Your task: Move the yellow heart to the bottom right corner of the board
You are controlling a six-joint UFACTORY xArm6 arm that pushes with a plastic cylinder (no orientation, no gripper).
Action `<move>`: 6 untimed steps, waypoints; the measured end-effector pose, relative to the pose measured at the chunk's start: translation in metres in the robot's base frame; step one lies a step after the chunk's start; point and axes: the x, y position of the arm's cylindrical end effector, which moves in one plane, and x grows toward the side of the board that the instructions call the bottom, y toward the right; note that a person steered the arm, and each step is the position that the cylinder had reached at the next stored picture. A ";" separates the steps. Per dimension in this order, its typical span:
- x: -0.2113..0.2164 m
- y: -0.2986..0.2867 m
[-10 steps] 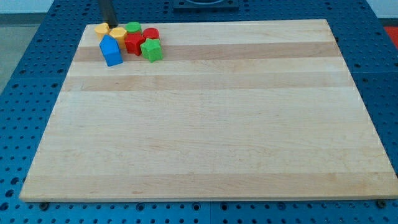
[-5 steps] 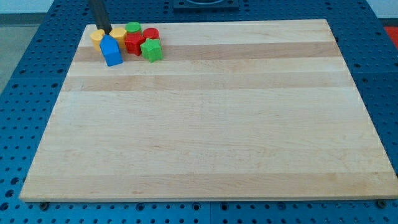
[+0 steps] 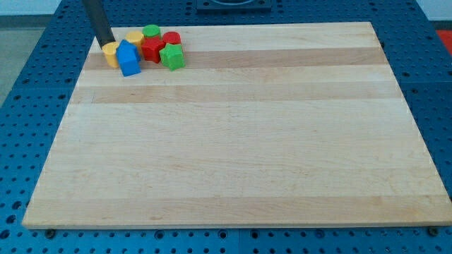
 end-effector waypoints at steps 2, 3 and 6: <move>0.040 0.013; 0.063 0.022; 0.123 0.023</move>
